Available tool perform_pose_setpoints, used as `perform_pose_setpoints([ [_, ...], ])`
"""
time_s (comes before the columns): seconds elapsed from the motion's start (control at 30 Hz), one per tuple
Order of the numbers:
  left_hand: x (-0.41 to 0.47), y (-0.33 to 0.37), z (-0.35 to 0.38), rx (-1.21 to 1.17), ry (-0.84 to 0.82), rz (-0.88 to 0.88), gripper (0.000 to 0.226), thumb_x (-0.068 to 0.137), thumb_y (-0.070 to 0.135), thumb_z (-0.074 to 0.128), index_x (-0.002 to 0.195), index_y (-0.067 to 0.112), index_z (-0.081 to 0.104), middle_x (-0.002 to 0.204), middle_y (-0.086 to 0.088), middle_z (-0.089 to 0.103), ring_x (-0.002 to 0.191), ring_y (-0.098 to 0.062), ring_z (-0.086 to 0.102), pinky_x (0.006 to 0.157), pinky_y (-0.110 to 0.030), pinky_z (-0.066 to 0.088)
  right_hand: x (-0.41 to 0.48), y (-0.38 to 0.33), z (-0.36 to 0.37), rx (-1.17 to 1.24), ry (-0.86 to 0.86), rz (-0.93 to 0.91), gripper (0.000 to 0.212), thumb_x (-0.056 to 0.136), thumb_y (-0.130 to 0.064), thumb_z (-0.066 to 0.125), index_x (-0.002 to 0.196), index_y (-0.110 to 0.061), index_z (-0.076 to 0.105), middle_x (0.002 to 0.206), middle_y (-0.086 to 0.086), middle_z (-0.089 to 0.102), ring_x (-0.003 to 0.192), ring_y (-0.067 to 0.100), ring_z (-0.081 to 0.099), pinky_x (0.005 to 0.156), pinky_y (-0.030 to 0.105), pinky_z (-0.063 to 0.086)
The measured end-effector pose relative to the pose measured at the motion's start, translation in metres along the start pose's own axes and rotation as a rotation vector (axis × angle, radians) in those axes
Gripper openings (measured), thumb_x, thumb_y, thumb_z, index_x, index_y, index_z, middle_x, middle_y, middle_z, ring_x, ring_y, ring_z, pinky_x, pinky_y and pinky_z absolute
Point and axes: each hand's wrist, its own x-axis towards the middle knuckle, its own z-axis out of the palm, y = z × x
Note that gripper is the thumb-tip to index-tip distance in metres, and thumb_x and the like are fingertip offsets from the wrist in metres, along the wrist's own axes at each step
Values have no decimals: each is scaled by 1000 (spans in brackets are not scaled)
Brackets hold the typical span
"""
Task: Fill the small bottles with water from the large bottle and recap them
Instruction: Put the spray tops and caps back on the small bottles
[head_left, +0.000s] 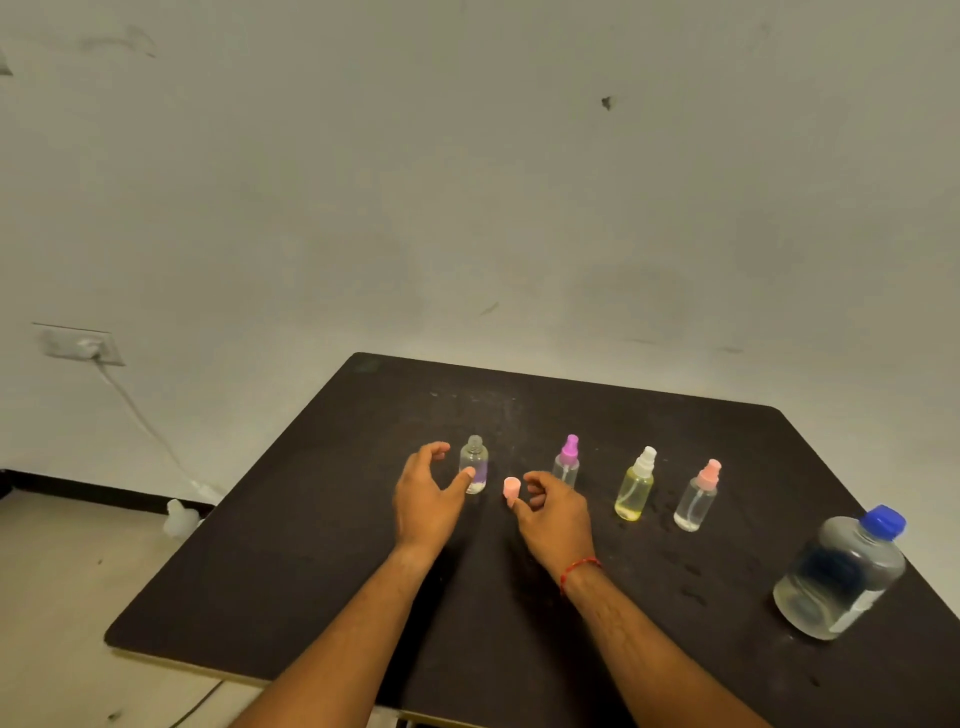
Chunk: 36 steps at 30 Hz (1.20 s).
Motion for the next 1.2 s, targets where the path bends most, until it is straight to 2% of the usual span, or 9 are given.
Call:
perform_pose_setpoints([
  [0.2,14,-9,13,15,-138,-54,70,79,32,84,141,20,54,138,5,59,128,-11,54,102,-26,45,8,0,13,-90,2,10,22,92,-35,63,104,-16,63,90,0,65,80,13,61,76,32,55],
  [0.3,19,-9,20,6,-171,-54,67,79,31,84,139,20,56,135,5,62,123,-11,58,96,-17,44,12,-1,19,-107,-2,5,17,93,-32,62,101,-18,64,90,1,67,80,13,60,77,34,56],
  [0.43,22,-5,25,0,-174,-38,48,83,25,81,128,20,64,114,9,68,102,-6,63,73,-3,39,16,-2,22,-108,-23,2,13,93,-26,62,102,-18,67,82,-8,61,76,7,58,74,26,53],
  [0.57,22,-5,25,3,-160,-25,44,82,25,82,123,20,67,112,6,71,93,-3,62,71,-4,40,14,-2,20,-66,-18,-14,8,92,-27,63,94,-20,66,79,-10,62,72,3,59,69,22,52],
  [0.7,19,-7,20,4,-170,-4,45,81,26,83,123,22,67,104,16,66,84,12,57,68,0,42,15,-9,15,20,-11,-73,12,86,-18,70,89,-23,59,81,-11,63,77,2,63,66,14,51],
  [0.8,16,-4,16,-13,-168,31,45,80,26,84,122,22,68,103,18,66,86,15,57,72,2,42,22,-23,7,95,-10,-124,15,84,-14,71,94,-20,61,87,-10,64,81,1,64,71,13,54],
  [0.9,11,2,11,-33,-162,66,44,79,26,85,120,24,69,100,23,64,88,16,57,75,2,42,31,-38,0,80,16,-204,21,85,-14,70,106,-16,67,97,-6,66,87,4,64,77,3,46],
  [1.1,6,12,3,-52,-163,115,41,79,28,84,117,27,70,97,26,63,92,14,59,76,0,43,38,-59,-10,42,-70,-269,30,88,-7,66,116,-18,69,108,-5,62,98,8,61,87,23,56],
  [1.2,4,12,-1,-34,-159,121,42,79,31,85,117,27,70,101,22,66,95,9,61,78,-6,45,38,-68,-17,-2,-114,-314,33,86,1,65,114,-16,71,107,-4,61,99,9,59,90,23,53],
])
